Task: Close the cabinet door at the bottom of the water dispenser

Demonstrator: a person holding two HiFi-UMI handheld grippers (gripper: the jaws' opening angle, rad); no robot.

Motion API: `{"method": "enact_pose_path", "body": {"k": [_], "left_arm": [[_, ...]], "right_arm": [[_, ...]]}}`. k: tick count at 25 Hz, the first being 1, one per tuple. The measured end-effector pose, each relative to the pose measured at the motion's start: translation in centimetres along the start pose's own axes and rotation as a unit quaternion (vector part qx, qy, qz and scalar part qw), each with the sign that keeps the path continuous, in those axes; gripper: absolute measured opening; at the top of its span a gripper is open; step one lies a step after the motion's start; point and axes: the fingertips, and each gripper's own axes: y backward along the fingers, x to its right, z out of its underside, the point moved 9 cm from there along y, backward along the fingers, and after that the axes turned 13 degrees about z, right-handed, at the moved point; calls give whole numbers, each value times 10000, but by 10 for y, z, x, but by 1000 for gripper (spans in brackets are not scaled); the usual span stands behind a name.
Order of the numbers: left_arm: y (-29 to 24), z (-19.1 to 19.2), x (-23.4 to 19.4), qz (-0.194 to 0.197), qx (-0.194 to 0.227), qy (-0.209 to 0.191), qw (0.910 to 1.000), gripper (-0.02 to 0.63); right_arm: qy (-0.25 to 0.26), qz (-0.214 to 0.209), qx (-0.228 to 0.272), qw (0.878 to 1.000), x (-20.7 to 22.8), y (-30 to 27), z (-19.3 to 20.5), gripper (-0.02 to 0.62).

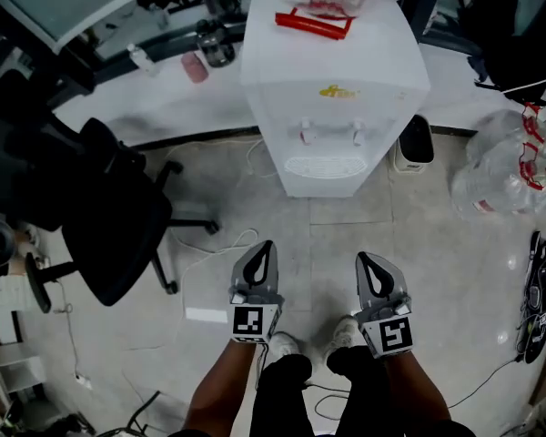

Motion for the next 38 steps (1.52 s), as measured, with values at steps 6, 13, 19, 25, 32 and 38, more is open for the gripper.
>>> {"method": "enact_pose_path", "body": {"k": [6, 13, 19, 25, 32, 38], "left_arm": [[46, -125, 31, 19, -307, 185, 9994, 17], [73, -214, 73, 390, -110, 385, 9984, 17], [93, -266, 82, 438, 47, 272, 9987, 18], [112, -296, 76, 383, 49, -21, 9993, 17], [121, -309, 92, 347, 74, 38, 9994, 18], [124, -308, 104, 363, 211, -82, 9991, 17]], "right_arm": [[46, -54, -325, 9994, 2, 32, -119, 3], [131, -141, -169, 9997, -1, 66, -212, 3], [178, -102, -16, 9998, -4, 87, -264, 3], [374, -161, 225, 9989, -12, 100, -298, 2], [311, -277, 505, 9979, -16, 114, -312, 2], [164, -252, 433, 9986, -17, 125, -306, 2]]}}
